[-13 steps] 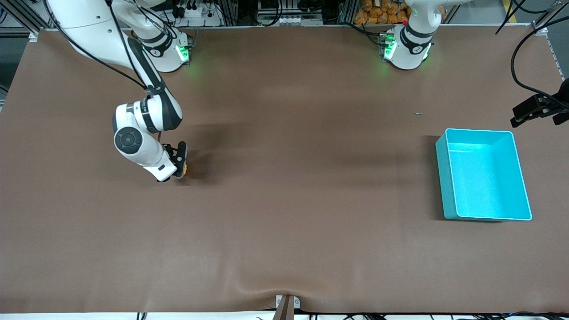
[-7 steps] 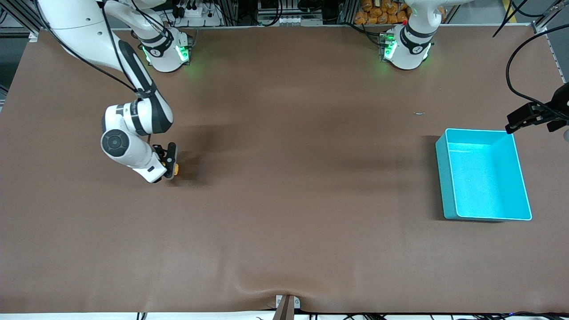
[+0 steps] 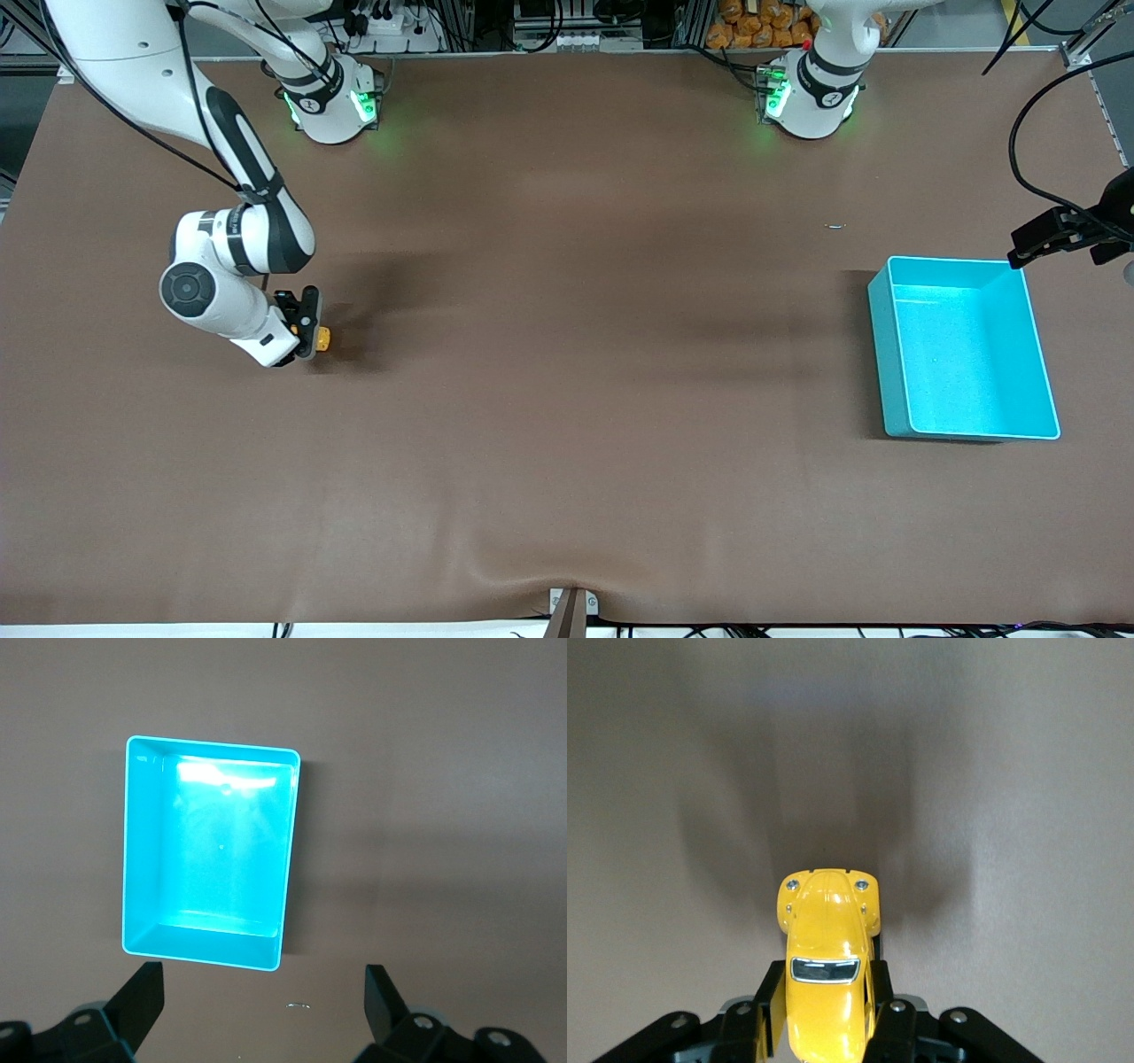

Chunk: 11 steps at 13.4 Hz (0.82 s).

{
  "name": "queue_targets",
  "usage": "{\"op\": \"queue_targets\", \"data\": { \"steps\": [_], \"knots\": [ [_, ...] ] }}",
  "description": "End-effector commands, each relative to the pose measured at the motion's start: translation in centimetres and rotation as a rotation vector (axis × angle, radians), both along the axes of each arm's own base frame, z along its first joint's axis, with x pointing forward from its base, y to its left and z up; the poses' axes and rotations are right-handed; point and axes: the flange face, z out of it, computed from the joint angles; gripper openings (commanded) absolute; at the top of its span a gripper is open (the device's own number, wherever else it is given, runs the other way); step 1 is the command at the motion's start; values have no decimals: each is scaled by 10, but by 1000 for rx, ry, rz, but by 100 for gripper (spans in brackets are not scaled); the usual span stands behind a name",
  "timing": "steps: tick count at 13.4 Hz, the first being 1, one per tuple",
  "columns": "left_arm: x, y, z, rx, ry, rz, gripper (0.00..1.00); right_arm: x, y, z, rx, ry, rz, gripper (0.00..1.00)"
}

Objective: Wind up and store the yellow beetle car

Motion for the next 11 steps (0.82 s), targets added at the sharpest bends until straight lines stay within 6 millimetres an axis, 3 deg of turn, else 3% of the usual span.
{"op": "queue_targets", "data": {
  "steps": [1, 6, 11],
  "knots": [
    [-1, 1, 5, -12, -12, 1, 100, 2, -20, -28, 3, -15, 33, 32],
    [0, 4, 4, -12, -9, 3, 100, -1, -57, -38, 10, -11, 25, 32],
    [-1, 4, 4, -12, -9, 4, 100, -4, -76, -39, 13, -6, 15, 37]
  ]
}}
